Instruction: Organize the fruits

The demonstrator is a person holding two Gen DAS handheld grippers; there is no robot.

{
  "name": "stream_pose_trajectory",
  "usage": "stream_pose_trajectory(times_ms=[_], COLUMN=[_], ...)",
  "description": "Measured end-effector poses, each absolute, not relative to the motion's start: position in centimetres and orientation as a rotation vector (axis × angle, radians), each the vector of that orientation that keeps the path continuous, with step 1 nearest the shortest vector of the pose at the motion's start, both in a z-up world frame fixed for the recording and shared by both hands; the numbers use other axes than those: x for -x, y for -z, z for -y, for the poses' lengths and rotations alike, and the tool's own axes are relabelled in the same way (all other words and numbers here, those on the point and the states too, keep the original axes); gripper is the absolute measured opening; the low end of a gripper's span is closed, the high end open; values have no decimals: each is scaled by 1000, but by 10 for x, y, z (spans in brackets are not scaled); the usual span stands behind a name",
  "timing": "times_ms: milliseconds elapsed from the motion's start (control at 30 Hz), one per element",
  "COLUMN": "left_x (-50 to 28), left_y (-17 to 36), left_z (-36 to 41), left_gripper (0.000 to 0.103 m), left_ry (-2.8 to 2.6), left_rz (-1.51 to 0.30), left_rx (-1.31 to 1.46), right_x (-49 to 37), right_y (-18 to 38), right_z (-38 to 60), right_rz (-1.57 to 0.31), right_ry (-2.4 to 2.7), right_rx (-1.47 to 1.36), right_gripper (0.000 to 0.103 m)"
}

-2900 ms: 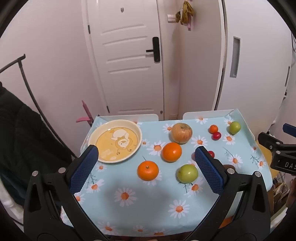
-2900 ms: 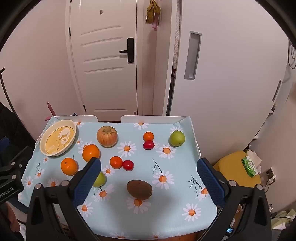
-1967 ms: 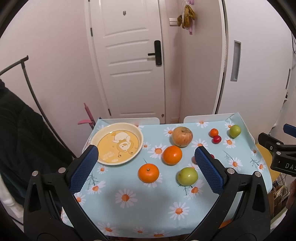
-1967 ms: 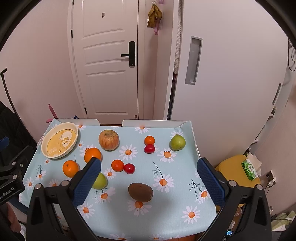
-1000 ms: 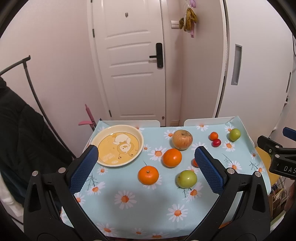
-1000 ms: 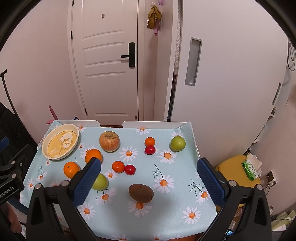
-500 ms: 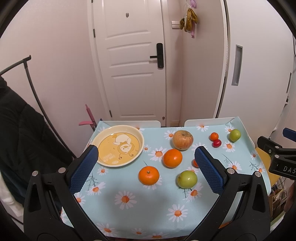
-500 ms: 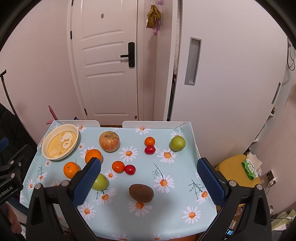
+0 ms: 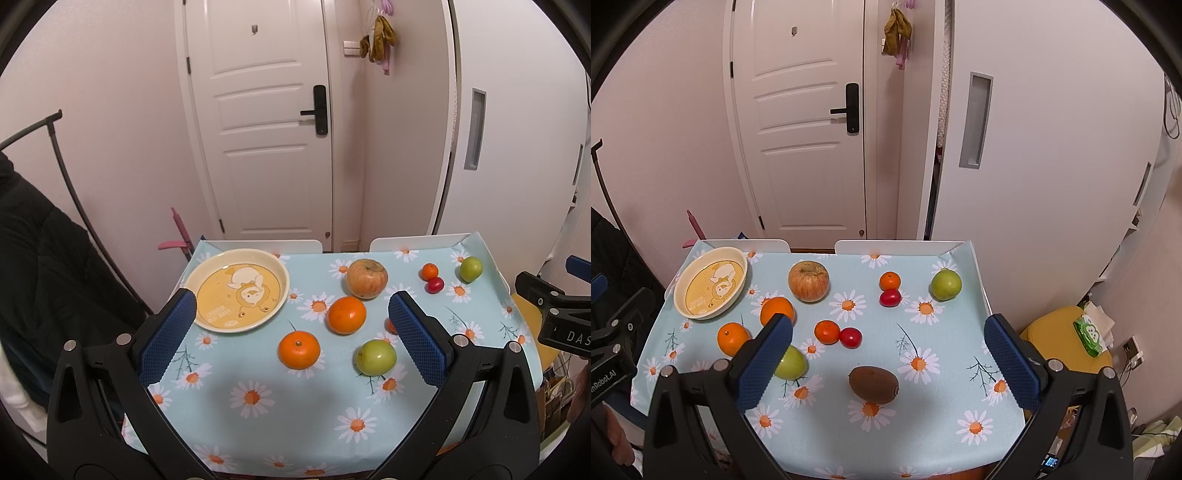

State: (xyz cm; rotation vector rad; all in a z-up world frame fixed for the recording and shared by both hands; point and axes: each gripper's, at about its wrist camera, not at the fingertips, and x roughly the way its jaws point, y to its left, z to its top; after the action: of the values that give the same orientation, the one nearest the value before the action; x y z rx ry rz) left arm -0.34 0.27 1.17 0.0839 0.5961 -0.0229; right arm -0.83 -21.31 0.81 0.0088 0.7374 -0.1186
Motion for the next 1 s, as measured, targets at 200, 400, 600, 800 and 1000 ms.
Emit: stream_pose_trajectory(times_ms=[200, 400, 600, 800, 1000], left_x=[3, 3, 1, -6, -9], left_y=[-12, -12, -5, 19, 47], left_z=[-4, -6, 4, 18, 36], left_gripper=[103, 103, 103, 103, 103], left_ry=[24, 27, 30, 53, 102], left_rz=[-595, -590, -621, -712, -761], left_rx=[-83, -92, -123, -153, -181], right_x=[8, 8, 5, 8, 7], right_y=[-8, -8, -1, 18, 43], right_z=[213, 213, 213, 220, 229], right_rz=[-738, -740, -763, -806, -874], right_ry=[118, 122, 112, 81, 49], right_rx=[-9, -9, -8, -5, 8], right_gripper=[103, 103, 103, 103, 103])
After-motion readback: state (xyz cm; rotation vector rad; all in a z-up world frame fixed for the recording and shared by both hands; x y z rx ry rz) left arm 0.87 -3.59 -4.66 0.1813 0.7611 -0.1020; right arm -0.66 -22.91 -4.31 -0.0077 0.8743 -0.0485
